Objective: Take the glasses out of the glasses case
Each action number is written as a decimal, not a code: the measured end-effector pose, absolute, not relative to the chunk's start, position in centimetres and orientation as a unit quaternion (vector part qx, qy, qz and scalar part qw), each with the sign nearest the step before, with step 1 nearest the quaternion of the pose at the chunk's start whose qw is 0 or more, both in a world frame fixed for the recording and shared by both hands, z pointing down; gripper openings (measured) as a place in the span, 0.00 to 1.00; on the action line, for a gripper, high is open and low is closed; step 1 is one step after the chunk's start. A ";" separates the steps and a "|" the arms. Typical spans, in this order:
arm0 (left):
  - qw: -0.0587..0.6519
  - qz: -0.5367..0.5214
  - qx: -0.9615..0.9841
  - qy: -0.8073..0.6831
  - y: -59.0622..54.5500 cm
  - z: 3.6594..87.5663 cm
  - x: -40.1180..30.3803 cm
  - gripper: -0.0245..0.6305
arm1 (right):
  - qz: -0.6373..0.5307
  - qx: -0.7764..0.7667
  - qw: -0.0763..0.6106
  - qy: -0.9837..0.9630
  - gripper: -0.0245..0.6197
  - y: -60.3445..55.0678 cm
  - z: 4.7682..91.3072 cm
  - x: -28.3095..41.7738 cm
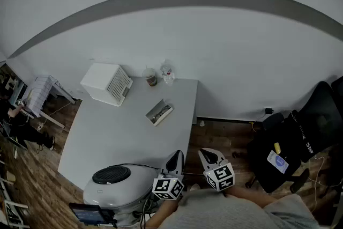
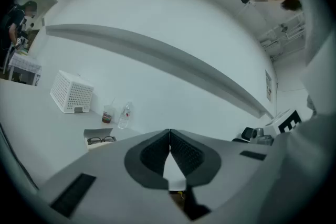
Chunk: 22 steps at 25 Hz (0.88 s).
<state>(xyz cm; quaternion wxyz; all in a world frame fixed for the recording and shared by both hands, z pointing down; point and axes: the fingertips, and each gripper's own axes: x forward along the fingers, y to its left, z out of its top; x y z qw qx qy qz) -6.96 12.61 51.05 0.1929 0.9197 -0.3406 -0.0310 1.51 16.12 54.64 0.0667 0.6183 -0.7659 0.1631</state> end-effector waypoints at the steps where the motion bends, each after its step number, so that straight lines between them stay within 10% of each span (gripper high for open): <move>1: 0.193 -0.030 0.919 -0.342 12.6 51.1 -7.0 0.06 | 0.163 0.618 0.068 -0.766 0.05 16.1 54.6 1.5; 22: 0.197 -0.038 0.918 -0.342 12.7 50.9 -7.3 0.06 | 0.170 0.578 0.003 -0.798 0.06 16.2 53.1 0.1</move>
